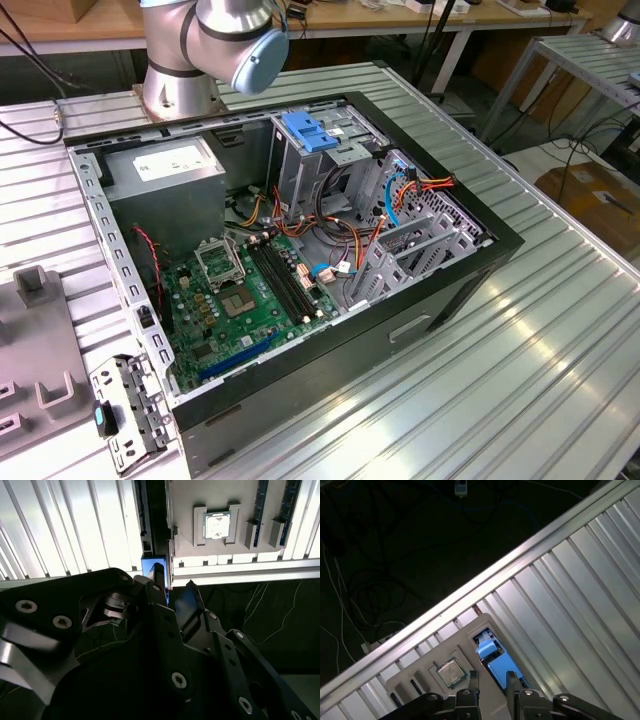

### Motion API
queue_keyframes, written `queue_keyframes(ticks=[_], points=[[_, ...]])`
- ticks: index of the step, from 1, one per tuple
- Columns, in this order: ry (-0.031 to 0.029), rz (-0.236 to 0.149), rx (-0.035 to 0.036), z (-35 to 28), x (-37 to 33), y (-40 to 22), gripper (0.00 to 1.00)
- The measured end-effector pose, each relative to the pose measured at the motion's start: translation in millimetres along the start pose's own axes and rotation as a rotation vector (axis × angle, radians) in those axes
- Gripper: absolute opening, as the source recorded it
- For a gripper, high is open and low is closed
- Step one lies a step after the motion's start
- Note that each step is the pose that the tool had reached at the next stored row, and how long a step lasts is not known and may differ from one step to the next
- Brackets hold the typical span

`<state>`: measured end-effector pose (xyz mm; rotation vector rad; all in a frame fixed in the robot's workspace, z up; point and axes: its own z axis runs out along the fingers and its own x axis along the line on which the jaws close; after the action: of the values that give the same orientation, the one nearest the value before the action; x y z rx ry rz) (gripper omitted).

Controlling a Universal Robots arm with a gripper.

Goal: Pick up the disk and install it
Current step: 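Pick up the disk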

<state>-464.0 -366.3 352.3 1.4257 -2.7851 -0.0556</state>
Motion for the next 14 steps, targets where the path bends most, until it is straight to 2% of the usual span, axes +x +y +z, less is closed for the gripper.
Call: queue_keyframes(ticks=[1,3,11,14], points=[[0.0002,-0.008,0.0000,0.4,-1.4,0.5,0.40],[0.0008,-0.024,0.0000,1.1,-2.7,1.1,0.40],[0.0074,-0.181,-0.0001,8.1,-3.2,1.3,0.40],[0.0082,-0.201,0.0002,8.9,-6.0,3.2,0.40]])
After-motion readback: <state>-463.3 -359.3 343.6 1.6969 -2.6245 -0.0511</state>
